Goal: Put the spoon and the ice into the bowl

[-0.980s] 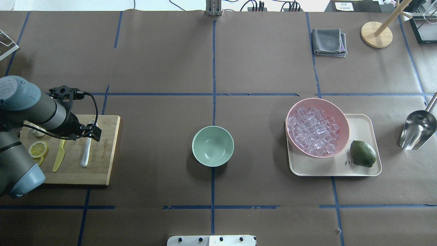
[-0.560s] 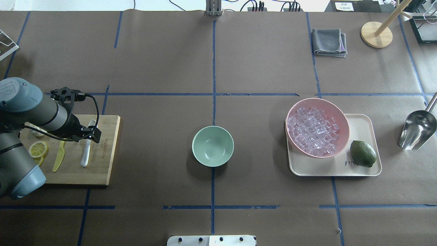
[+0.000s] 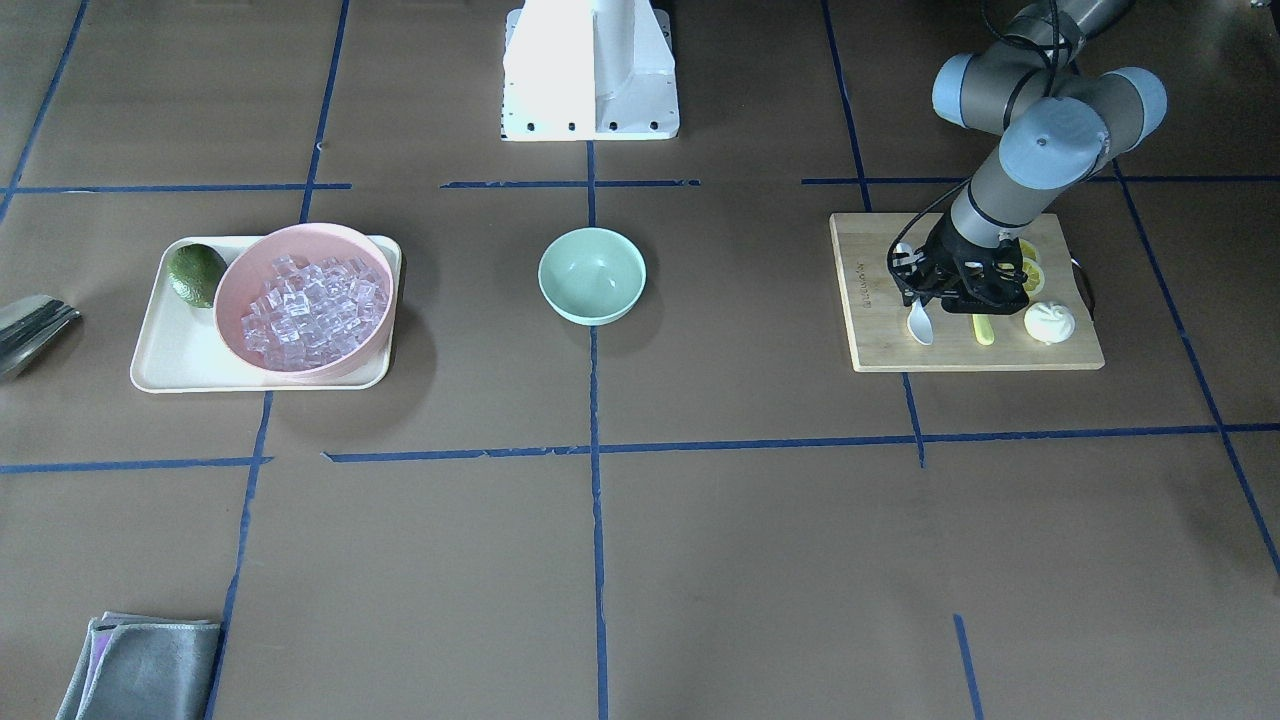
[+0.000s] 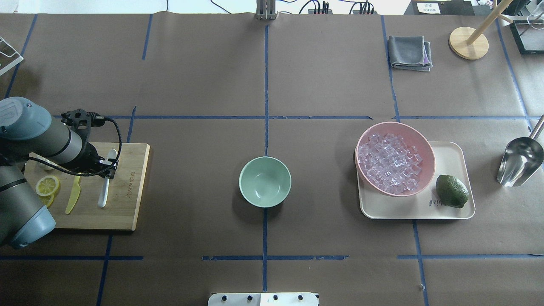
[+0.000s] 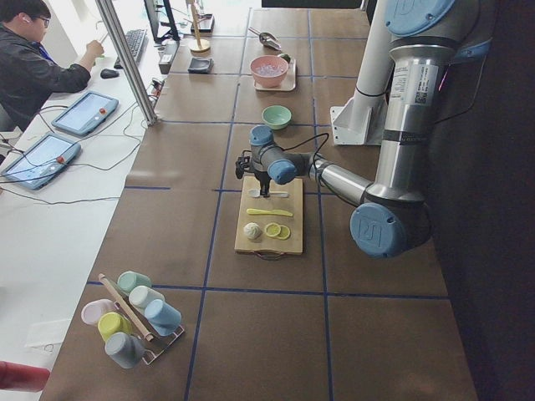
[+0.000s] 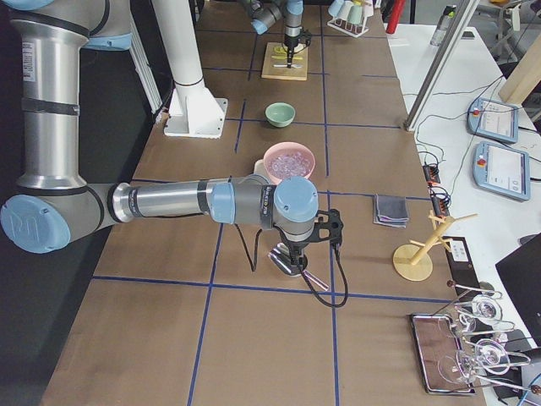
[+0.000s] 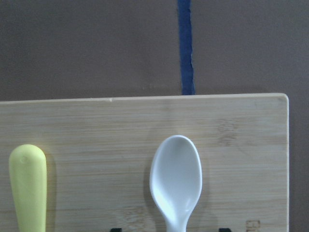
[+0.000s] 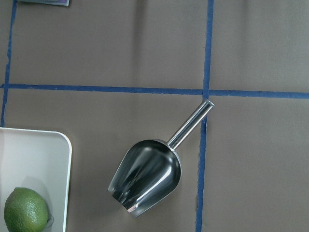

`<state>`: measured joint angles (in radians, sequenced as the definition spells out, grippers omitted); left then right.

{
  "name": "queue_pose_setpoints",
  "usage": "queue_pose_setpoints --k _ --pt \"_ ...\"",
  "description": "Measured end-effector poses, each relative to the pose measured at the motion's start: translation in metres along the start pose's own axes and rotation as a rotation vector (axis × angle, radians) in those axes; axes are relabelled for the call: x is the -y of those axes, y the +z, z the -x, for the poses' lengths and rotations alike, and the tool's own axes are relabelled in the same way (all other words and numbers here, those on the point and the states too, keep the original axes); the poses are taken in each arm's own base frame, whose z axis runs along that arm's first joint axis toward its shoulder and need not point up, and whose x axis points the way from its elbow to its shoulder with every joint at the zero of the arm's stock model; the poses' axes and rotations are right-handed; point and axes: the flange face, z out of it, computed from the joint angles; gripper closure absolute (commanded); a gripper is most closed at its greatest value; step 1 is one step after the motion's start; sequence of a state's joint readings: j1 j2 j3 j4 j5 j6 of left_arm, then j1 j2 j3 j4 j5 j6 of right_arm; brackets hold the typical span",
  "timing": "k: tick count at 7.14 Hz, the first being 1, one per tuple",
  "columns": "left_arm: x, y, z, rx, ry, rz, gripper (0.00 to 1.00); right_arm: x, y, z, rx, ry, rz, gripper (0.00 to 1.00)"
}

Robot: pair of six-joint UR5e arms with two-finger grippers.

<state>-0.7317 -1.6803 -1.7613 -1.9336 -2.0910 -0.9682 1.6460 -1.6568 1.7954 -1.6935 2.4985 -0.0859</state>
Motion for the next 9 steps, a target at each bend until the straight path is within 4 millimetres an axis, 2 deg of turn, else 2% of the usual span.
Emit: queue_pose_setpoints --k 3,4,5,7,8,9 --pt "-0.002 -0.012 -0.004 -0.015 0.002 -0.007 1.00 0.001 -0.004 0.006 0.001 0.011 -0.009 0.00" --pt "-0.004 -0.023 -0.010 -0.020 0.001 -0.007 1.00 0.003 -0.009 0.013 0.000 0.023 -0.019 0.00" --pt "-0.007 -0.042 -0.025 -0.006 -0.010 0.005 1.00 0.007 -0.013 0.027 -0.001 0.039 -0.027 0.00" --pt "-0.002 -0.096 -0.091 0.028 -0.058 0.034 1.00 0.016 -0.010 0.079 0.006 0.078 -0.018 0.00" --pt "-0.003 -0.111 -0.129 0.014 -0.092 0.039 1.00 0.017 -0.008 0.107 0.014 0.098 -0.012 0.00" --pt "-0.009 -0.117 -0.170 -0.013 -0.114 0.048 1.00 0.015 -0.008 0.134 0.022 0.106 -0.009 0.00"
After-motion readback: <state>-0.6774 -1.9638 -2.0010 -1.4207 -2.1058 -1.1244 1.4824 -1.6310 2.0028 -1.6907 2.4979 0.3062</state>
